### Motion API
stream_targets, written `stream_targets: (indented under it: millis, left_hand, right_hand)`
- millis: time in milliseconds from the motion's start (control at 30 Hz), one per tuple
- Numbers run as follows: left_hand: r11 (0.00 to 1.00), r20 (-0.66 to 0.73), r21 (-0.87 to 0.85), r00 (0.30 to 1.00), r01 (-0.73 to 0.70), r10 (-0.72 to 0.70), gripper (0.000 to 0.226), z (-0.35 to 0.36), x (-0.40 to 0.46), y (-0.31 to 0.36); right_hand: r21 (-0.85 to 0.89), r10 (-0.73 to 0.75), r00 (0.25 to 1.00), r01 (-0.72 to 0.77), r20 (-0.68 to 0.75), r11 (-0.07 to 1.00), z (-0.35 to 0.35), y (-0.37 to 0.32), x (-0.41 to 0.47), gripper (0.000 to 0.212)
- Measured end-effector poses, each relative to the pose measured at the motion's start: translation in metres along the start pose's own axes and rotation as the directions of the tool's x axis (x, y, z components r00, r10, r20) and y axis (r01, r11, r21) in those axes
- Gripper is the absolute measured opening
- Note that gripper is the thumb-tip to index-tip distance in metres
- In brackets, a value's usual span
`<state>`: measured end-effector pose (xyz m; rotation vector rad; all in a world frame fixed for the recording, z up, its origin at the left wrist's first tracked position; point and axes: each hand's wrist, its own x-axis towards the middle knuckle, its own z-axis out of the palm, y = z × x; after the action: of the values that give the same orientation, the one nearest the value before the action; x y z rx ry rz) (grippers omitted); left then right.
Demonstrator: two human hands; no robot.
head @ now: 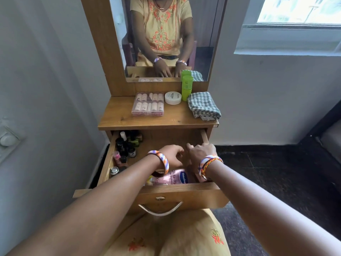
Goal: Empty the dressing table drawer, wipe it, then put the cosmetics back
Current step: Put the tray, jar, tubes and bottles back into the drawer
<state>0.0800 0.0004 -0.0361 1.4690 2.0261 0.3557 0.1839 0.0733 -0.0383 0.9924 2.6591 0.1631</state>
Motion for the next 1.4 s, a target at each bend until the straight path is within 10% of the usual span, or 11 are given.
stream_targets:
  millis: [700, 933, 1167, 1400]
  left_hand:
    - [0.989, 0.202, 0.149, 0.979, -0.012, -0.019, 0.031, 0.008, 0.014, 0.008]
    - [0.99, 0.078, 0.121, 0.995, -0.073, 0.064, 0.028, -0.065, 0.021, 0.013]
    - [0.986, -0.525, -0.096, 0.834, 0.137, -0.167, 0.026, -0.133, 0.039, -0.023]
    - [0.893, -0.441, -0.15, 0.78, 0.424, -0.444, 0.036, -0.157, 0.053, -0.058]
  right_hand:
    - [-0.409, -0.067, 0.99, 0.113, 0.125, 0.906, 0.013, -0.005, 0.011, 0.037]
    - [0.182, -0.073, 0.997, 0.072, 0.002, 0.981, -0.062, 0.002, 0.013, 0.034]
    - [0.676, 0.057, 0.984, 0.073, -0.168, 0.733, -0.105, 0.001, 0.069, 0.029]
    - [0.886, 0.195, 0.981, -0.091, 0.001, 0.454, -0.105, -0.02, 0.12, 0.021]
